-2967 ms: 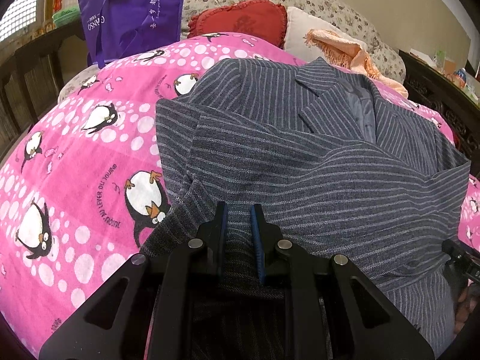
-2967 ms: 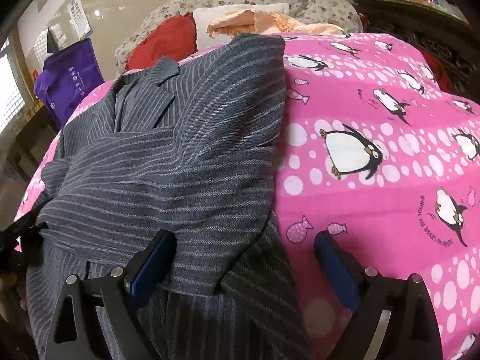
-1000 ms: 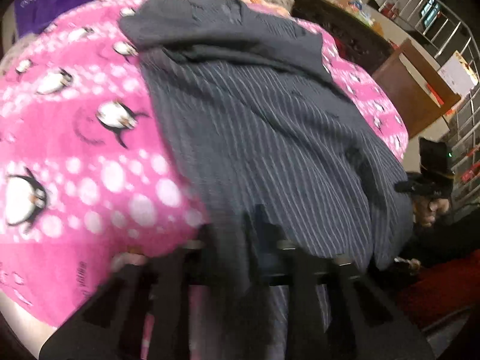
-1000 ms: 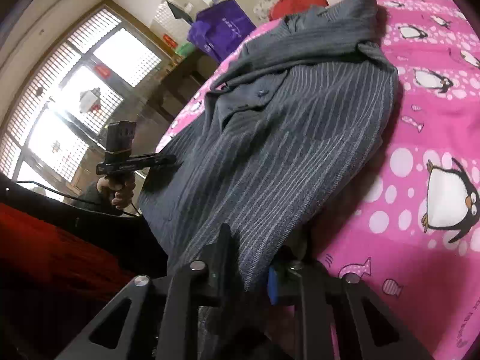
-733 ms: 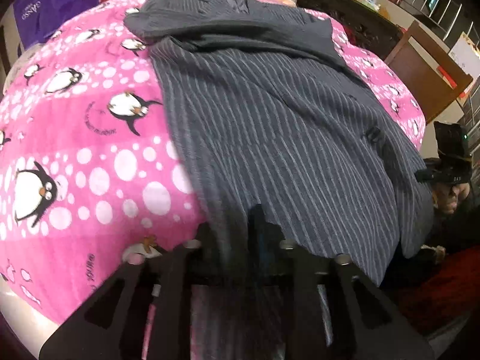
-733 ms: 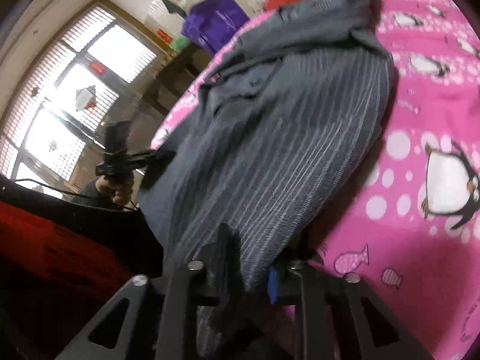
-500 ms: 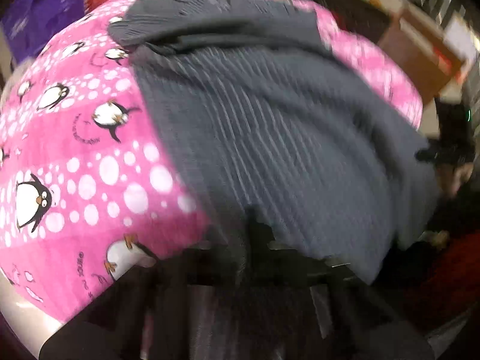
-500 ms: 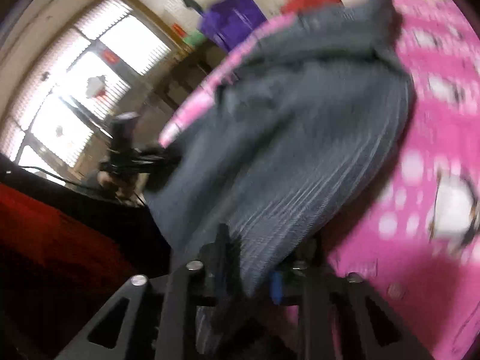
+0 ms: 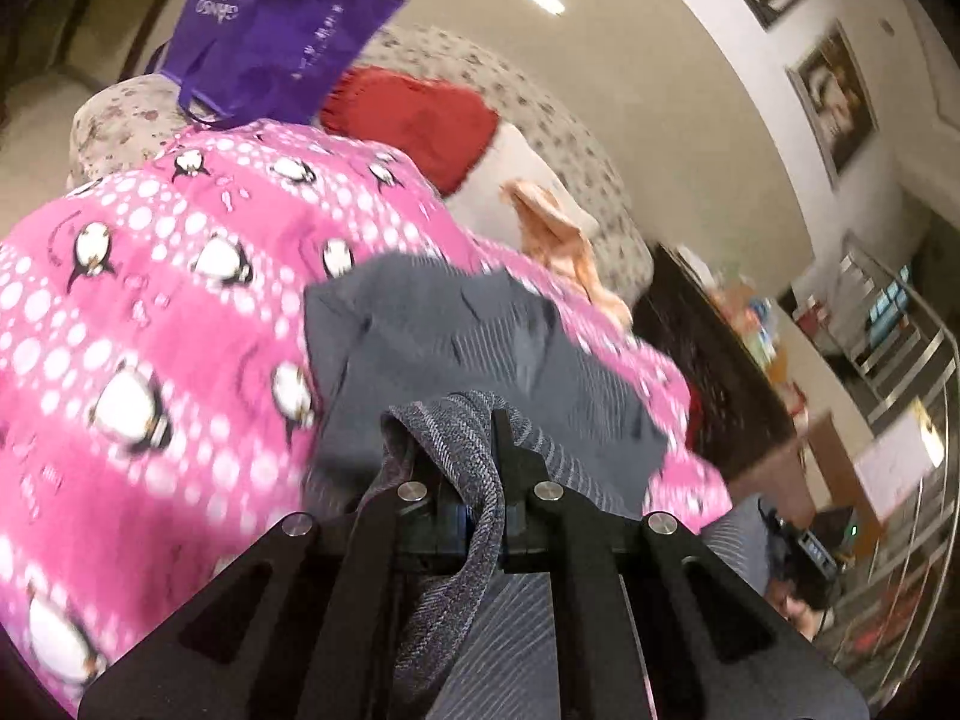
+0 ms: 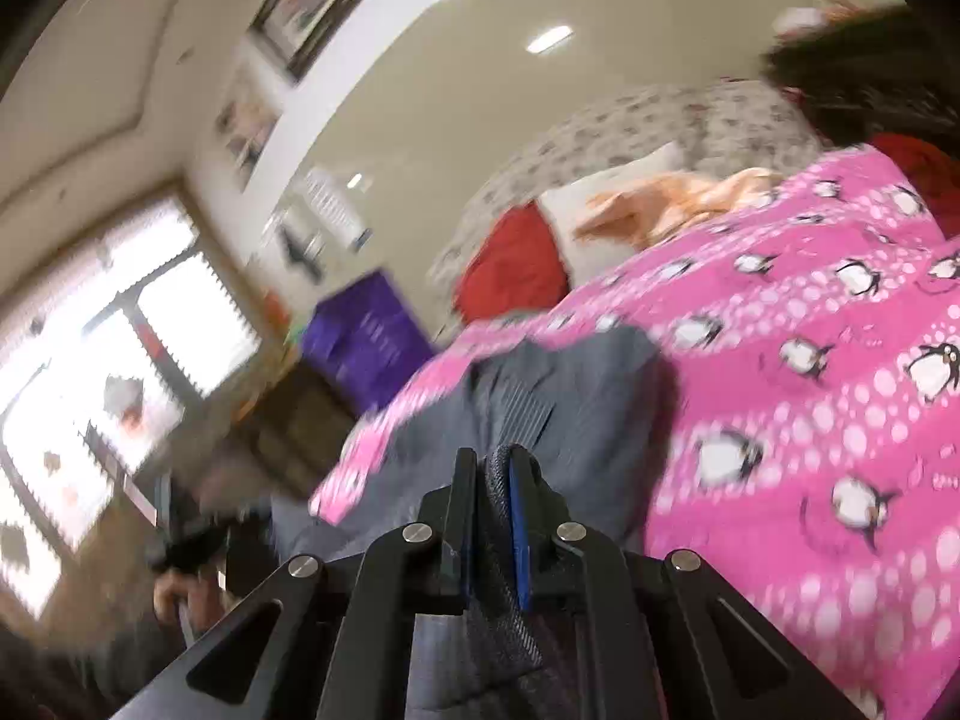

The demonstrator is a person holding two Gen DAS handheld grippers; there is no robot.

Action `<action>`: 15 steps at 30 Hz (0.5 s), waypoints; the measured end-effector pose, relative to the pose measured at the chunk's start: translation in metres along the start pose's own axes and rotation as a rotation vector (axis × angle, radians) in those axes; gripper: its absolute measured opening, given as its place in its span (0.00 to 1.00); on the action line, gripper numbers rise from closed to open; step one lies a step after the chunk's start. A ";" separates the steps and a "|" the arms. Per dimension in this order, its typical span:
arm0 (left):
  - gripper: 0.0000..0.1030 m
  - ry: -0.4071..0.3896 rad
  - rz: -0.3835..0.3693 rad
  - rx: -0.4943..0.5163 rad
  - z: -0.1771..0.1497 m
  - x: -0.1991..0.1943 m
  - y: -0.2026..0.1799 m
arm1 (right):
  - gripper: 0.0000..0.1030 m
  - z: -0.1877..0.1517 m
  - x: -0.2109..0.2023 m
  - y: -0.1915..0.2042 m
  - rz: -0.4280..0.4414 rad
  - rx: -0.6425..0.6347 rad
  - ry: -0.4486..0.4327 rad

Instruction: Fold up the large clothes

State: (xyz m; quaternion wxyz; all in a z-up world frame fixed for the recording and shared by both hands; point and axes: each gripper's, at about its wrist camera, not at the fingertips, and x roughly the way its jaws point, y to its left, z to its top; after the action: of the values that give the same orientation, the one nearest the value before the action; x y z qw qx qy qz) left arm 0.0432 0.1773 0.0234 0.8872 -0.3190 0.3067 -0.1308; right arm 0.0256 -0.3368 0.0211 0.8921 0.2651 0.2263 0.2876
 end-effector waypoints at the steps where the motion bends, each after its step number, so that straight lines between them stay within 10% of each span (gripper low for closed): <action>1: 0.04 -0.005 0.009 -0.019 0.008 0.006 0.000 | 0.09 0.009 0.007 -0.004 -0.012 0.036 -0.021; 8: 0.04 -0.003 0.074 -0.109 0.070 0.069 0.002 | 0.09 0.061 0.059 -0.052 -0.133 0.184 -0.044; 15: 0.05 0.156 0.240 -0.035 0.077 0.146 0.030 | 0.09 0.044 0.082 -0.041 -0.190 -0.031 0.126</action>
State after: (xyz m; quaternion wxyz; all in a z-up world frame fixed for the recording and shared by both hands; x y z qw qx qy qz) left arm 0.2065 0.1751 -0.0159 0.8643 -0.2842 0.4128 -0.0428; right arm 0.1262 -0.3288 0.0092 0.9034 0.2102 0.3015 0.2211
